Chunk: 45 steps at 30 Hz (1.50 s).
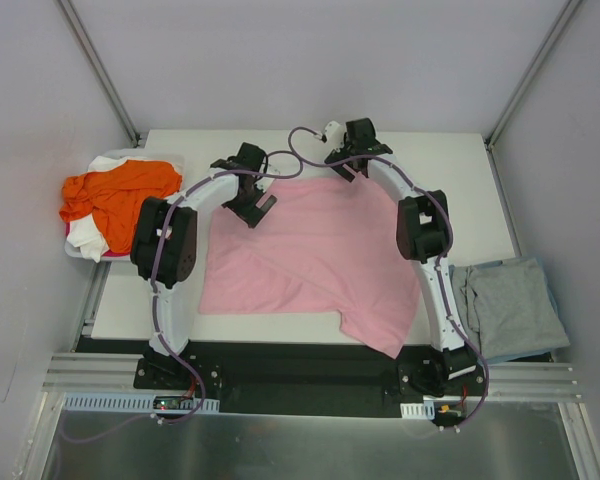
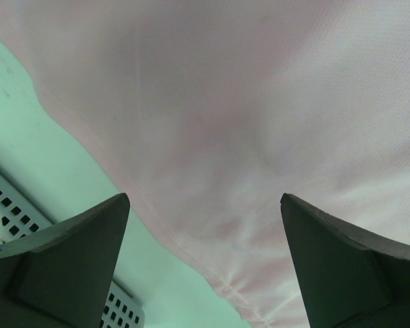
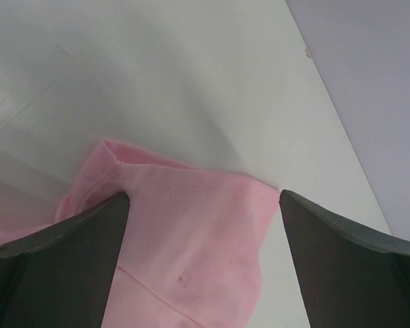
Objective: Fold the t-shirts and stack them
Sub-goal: Flatten the tshirt out
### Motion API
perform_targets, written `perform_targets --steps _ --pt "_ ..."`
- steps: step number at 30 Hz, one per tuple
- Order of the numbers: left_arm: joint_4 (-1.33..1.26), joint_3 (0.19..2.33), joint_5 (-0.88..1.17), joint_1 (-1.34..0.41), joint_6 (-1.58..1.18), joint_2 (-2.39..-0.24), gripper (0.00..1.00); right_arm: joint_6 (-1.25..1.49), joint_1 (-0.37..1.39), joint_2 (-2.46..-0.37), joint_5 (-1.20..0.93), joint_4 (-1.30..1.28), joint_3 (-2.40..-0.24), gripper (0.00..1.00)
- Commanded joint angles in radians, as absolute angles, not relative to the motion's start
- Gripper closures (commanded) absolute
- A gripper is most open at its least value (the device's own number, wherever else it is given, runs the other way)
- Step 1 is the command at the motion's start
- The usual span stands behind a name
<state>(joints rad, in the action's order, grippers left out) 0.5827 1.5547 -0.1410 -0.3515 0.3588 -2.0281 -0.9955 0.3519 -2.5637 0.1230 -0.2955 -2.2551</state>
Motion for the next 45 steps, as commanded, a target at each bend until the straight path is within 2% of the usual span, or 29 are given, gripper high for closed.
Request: perform_targets --steps 1,25,45 --pt "0.595 1.543 -0.169 -0.341 0.373 -1.956 0.07 -1.068 0.344 -2.583 0.118 -0.288 -2.279 0.03" --pt "0.594 1.554 -0.192 -0.339 0.37 -1.963 0.07 -1.216 0.296 -2.72 0.147 -0.216 -2.413 0.03" --pt "0.598 1.528 -0.109 -0.367 0.365 -2.005 0.07 -1.22 0.293 -2.691 0.155 -0.135 -2.364 0.03"
